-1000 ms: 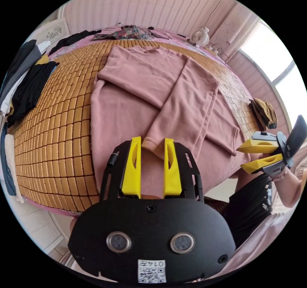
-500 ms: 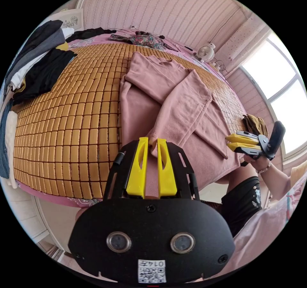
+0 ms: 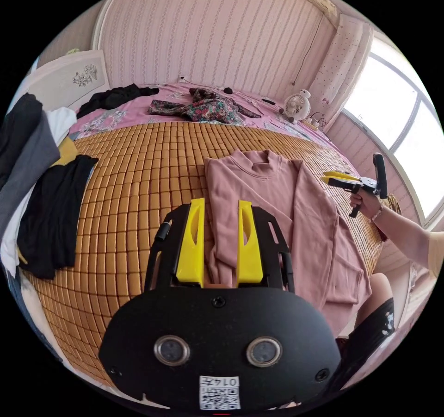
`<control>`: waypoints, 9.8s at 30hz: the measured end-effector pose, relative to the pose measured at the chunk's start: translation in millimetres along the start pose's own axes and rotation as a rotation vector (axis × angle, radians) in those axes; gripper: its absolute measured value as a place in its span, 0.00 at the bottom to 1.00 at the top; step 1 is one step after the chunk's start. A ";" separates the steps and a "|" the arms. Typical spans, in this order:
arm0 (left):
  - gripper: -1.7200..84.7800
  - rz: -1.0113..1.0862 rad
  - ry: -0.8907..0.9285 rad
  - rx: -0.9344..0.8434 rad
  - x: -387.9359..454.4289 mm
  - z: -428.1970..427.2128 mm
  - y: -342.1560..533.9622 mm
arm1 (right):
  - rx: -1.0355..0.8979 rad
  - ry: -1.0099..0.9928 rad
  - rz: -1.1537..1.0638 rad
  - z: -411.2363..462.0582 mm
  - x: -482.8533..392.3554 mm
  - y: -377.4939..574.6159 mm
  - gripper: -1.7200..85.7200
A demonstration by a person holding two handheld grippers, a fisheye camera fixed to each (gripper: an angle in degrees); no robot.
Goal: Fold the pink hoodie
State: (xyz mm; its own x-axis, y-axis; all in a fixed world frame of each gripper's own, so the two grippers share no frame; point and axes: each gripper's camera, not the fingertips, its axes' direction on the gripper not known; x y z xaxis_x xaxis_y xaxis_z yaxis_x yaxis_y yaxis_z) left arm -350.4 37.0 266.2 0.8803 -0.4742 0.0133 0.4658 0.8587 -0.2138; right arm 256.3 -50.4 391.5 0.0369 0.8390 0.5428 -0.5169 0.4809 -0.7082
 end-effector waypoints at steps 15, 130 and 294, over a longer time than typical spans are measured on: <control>0.02 -0.081 -0.026 -0.043 -0.4 89.7 -172.4 | 0.090 -0.123 0.091 -27.5 146.7 -84.7 0.05; 0.01 0.221 0.163 -0.208 335.1 -27.4 234.9 | -0.899 0.235 -0.590 346.2 -228.0 193.7 0.02; 0.13 -0.390 0.288 -0.227 117.2 2.3 401.8 | -0.412 -0.547 0.269 -23.8 -28.4 57.1 0.19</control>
State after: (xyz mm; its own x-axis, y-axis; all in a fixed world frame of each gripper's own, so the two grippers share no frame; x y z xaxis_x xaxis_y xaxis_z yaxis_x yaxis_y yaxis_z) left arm -59.8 326.9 184.1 0.5705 -0.8113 -0.1276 0.6945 0.5595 -0.4524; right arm 246.1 -40.7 324.8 -0.5339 0.7463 0.3975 -0.0807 0.4229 -0.9026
